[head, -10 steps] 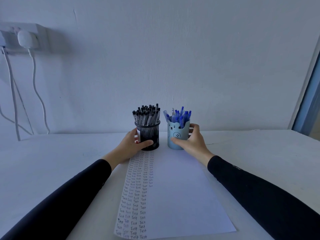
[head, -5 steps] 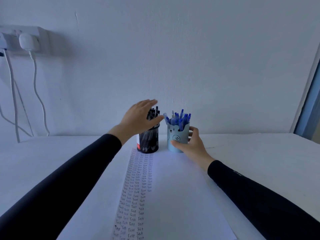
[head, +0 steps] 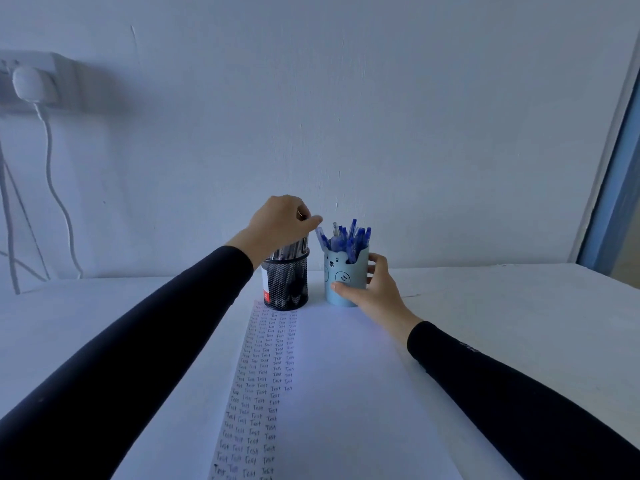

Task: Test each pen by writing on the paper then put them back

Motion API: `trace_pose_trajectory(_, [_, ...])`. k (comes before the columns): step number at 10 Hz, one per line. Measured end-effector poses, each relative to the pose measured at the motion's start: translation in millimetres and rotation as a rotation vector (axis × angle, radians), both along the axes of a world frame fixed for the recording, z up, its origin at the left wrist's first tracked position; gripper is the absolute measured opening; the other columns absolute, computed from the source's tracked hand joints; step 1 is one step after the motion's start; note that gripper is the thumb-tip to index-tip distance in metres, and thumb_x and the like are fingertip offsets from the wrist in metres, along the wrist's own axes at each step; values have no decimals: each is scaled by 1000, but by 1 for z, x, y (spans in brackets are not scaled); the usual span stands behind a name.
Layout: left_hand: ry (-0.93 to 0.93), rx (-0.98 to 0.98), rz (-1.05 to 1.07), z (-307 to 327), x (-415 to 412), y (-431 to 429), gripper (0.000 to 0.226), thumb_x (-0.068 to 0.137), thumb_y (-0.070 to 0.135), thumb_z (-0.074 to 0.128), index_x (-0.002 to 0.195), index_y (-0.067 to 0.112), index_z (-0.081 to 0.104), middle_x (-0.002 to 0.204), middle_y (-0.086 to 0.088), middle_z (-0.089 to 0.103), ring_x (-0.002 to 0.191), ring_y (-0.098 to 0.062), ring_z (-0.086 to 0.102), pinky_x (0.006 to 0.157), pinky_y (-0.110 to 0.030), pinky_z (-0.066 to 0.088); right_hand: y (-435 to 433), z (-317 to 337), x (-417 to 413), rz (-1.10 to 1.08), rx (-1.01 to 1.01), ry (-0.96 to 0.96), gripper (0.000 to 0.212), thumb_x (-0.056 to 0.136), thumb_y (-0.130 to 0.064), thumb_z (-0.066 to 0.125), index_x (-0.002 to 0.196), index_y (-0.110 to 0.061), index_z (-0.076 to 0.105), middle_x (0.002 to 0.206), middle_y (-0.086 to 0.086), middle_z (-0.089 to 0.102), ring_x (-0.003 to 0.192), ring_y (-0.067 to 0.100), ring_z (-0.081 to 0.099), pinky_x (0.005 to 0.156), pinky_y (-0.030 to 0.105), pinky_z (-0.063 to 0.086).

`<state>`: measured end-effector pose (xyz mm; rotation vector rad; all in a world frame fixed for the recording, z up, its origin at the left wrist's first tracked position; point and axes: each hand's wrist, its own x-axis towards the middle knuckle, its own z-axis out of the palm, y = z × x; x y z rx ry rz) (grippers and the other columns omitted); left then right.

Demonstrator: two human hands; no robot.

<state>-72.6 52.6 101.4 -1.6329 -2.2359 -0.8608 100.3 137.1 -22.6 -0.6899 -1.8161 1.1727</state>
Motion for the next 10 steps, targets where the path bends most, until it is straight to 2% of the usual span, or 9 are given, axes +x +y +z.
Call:
trace_pose_trajectory(1, [-1,-41,65,14,3,11,21,85,19,64,86,1,74,87,-12,73,76,-25,68,62,-30,52,0,0,1,1,-2,2,72,74,-24,85,128,-25,37,118,-5,56,97,0,60,64,12,51])
trace_pose_trajectory(2, [21,-154,90,28,2,18,18,81,17,69,93,5,73,93,-9,72,84,-23,67,69,-31,56,-1,0,1,4,3,-5,72,75,-24,85,128,-25,37,116,-6,56,96,0,60,62,11,50])
trace_pose_trajectory(4, [180,-545,122,58,10,25,41,91,43,62,112,9,71,112,-4,71,108,-21,64,80,-29,41,0,-1,1,8,-1,-4,71,75,-22,85,126,-25,36,111,-10,55,94,-1,60,61,10,50])
trace_pose_trajectory(5, [193,-529,120,53,-1,29,49,86,52,64,107,9,71,107,-2,71,102,-23,64,78,-33,44,2,-2,0,4,6,-7,74,74,-24,85,129,-24,37,115,-7,56,97,0,60,62,12,51])
trace_pose_trajectory(6, [78,-375,32,44,-13,21,43,85,53,65,91,11,74,86,2,70,86,-19,63,79,-32,48,5,-2,0,0,-1,-11,74,74,-24,85,129,-24,36,115,-7,56,95,-1,60,61,10,50])
trace_pose_trajectory(7, [-67,-40,-117,27,-16,-5,28,87,43,68,95,16,72,90,9,69,84,-7,62,72,-12,44,5,-2,0,2,-15,-2,74,74,-24,85,130,-25,37,117,-7,56,93,-2,60,60,9,49])
trace_pose_trajectory(8, [-82,139,-139,-5,-16,-42,23,87,39,69,103,24,70,100,13,67,89,-3,61,73,-7,43,3,1,1,13,-26,-21,76,76,-23,84,134,-23,35,120,-3,55,92,-3,58,60,9,48])
trace_pose_trajectory(9, [52,203,-177,-37,-23,-86,26,89,45,61,107,27,69,112,10,66,103,-9,60,92,-25,45,1,2,7,57,-59,-82,88,78,-25,83,146,-19,27,129,-2,50,95,-5,54,67,10,44])
trace_pose_trajectory(10, [104,181,-271,-53,-17,-137,25,88,48,56,106,33,67,116,16,64,110,-7,59,98,-24,42,-8,7,18,33,-80,-146,99,79,-25,81,154,-16,18,144,1,41,109,7,48,82,20,40])
